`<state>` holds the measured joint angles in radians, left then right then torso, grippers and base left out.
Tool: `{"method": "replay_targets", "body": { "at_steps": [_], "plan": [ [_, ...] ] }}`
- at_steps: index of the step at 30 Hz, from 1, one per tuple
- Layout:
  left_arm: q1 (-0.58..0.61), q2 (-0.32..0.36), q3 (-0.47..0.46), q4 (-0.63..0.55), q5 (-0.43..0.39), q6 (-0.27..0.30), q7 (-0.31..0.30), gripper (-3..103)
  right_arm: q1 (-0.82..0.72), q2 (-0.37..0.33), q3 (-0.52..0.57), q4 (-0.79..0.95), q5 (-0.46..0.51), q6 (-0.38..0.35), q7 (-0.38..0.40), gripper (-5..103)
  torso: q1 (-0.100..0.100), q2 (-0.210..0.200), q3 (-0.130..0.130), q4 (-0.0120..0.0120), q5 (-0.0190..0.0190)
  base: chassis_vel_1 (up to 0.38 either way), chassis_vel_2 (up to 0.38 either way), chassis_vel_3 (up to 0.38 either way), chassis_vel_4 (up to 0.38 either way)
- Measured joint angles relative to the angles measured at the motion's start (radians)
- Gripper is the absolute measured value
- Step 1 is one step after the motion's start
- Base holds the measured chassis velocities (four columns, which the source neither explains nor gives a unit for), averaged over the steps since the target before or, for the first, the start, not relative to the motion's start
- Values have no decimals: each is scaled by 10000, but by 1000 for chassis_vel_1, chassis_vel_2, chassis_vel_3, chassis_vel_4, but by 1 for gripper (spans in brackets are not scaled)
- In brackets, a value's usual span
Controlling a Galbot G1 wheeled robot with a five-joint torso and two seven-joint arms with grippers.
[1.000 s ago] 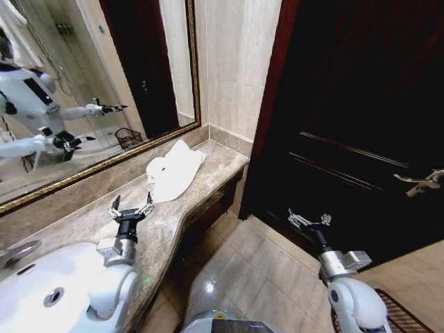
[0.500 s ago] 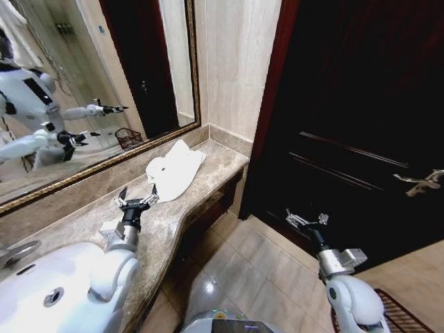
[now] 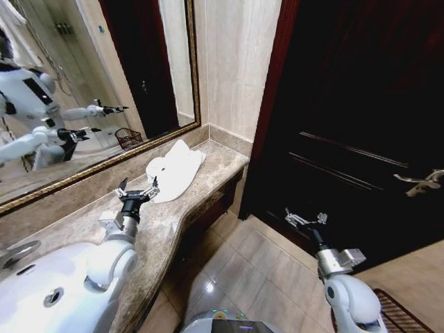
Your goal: Discard the used towel into the hamper.
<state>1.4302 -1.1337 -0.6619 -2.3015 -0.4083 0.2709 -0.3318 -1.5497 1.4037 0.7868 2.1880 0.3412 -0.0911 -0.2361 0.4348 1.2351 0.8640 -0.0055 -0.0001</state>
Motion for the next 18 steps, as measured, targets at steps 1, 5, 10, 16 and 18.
{"method": "replay_targets", "body": {
  "at_steps": [1,5,10,16,18],
  "plan": [
    [22,-39,-8,3,0,-127,8,100,1,-23,0,1,0,-2,7,100,0,0,0,0,0,0,0,0,0],
    [130,-137,-34,-23,75,-214,97,100,21,-61,-25,8,0,44,38,100,0,0,0,0,0,0,0,0,0],
    [151,-185,-84,-120,153,-72,170,100,24,-63,-46,94,1,11,119,100,18,37,18,1,1,0,0,0,0],
    [125,-172,-91,-126,162,-107,195,100,17,-73,-30,106,2,11,142,100,131,282,150,2,1,0,0,0,0],
    [134,-184,-90,-117,168,-123,207,100,9,-73,-28,106,3,14,145,100,172,369,197,2,1,0,0,0,0]
  ]
}}
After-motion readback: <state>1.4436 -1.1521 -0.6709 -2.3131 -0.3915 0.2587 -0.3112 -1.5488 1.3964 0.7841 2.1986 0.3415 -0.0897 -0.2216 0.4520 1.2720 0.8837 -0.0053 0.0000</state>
